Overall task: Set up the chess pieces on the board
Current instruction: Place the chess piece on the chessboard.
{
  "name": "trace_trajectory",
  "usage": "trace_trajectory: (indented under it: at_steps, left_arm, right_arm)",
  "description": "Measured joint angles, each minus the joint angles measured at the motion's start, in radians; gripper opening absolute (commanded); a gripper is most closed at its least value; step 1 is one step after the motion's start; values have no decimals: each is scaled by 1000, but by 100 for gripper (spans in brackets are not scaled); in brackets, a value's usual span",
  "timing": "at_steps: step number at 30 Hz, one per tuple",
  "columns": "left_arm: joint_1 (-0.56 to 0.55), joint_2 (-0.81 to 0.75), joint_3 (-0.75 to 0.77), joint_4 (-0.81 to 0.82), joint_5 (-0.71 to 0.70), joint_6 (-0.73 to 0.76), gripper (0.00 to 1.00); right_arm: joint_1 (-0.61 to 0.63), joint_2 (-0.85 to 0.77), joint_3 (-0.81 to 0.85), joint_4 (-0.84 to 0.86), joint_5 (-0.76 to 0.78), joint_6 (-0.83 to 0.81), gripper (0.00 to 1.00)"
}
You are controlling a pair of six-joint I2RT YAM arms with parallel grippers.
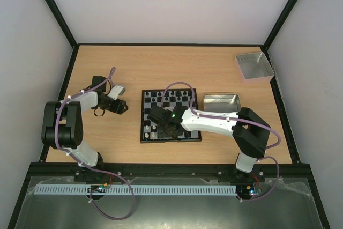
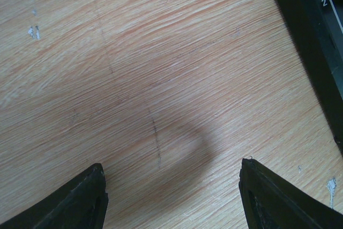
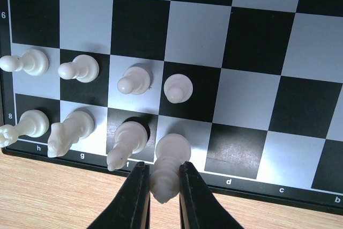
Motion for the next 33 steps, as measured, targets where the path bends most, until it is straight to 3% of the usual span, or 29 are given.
trace_trajectory:
  at_steps: [33]
  left_arm:
    - [0, 0, 0, 0, 0, 0, 68]
  right_arm:
    - [-14, 0, -28, 28, -7, 4, 15]
